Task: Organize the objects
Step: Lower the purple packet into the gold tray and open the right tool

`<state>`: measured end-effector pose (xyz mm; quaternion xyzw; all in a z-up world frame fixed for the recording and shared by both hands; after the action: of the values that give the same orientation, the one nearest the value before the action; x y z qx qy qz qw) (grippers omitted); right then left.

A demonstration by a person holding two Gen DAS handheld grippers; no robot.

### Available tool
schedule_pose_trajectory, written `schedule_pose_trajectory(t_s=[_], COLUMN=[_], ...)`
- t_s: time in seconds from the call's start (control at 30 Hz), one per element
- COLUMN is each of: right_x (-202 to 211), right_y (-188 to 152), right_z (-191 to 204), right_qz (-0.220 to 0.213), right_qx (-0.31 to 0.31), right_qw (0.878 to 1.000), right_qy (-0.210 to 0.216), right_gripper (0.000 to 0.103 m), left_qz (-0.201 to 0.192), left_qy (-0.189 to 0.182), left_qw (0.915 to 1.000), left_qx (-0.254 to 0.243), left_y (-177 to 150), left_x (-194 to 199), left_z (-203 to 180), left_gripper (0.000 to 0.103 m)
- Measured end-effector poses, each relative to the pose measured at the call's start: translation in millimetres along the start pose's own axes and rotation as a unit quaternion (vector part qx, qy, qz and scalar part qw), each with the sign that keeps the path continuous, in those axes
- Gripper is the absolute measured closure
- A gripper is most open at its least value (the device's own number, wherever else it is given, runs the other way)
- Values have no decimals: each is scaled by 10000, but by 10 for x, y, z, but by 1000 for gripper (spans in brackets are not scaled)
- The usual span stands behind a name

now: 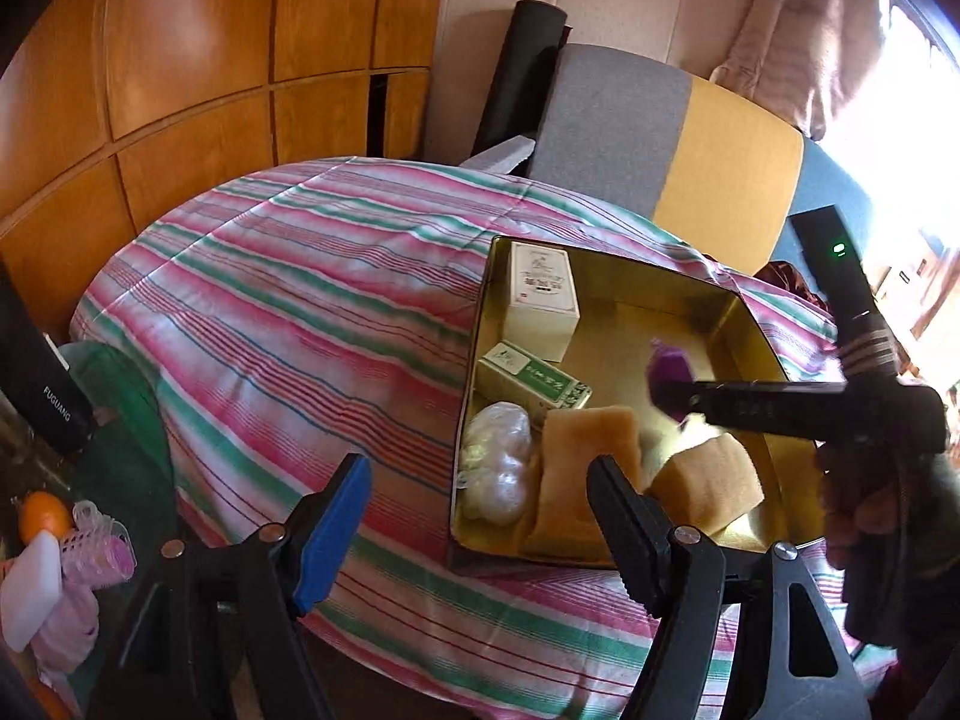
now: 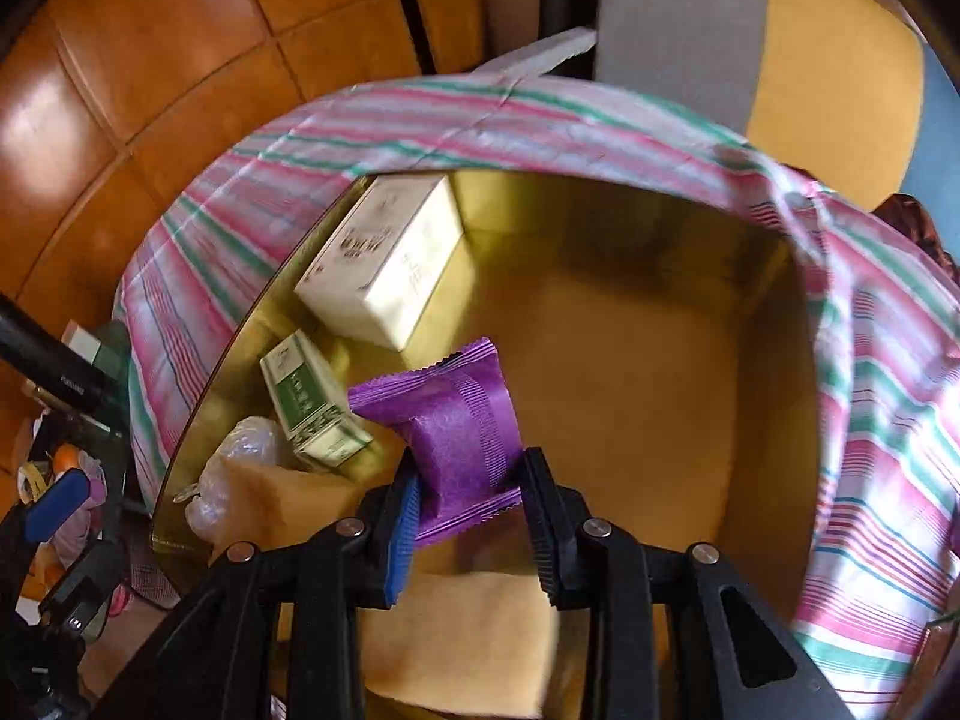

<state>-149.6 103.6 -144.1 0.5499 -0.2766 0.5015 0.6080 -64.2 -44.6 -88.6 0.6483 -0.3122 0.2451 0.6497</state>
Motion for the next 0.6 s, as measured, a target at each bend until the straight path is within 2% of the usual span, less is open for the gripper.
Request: schedule_pose_trajectory(t_s=[0.07,0.13,0.23,0.6], right_x=[-85,-107,-66,486], right_y=[-48,-111,-173,-173], right_z=[81,158,180,98], right_qz=[127,226,181,-694], right_qx=[19,56,114,85], right_qw=[9998,9992,9992,9974], right_qy=[134,337,331,165], right_gripper=[69,63,62,55], left_qz=[25,40,40,-78], left_qy=[2,-2,19,41], left_qw=[10000,10000,9999,10000], left_qx=[36,66,93,-44], left_y=[-15,-24,-29,23], left_x=[-14,-24,-32,60], left_z=[31,51,68,-24], left_gripper=[28,27,26,25])
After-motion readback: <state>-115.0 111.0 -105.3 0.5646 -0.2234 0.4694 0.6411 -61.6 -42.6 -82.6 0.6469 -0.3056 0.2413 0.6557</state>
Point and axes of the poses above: each gripper's, at about its wrist camera, not at the fingertips, and x roughly against the way its jaws point, z to its left, y to its top, the point moved 8 cm from there along -x, roughly the way its jaws point, and after that the axes turned 9 degrees about -x, right-handed, at the moved point
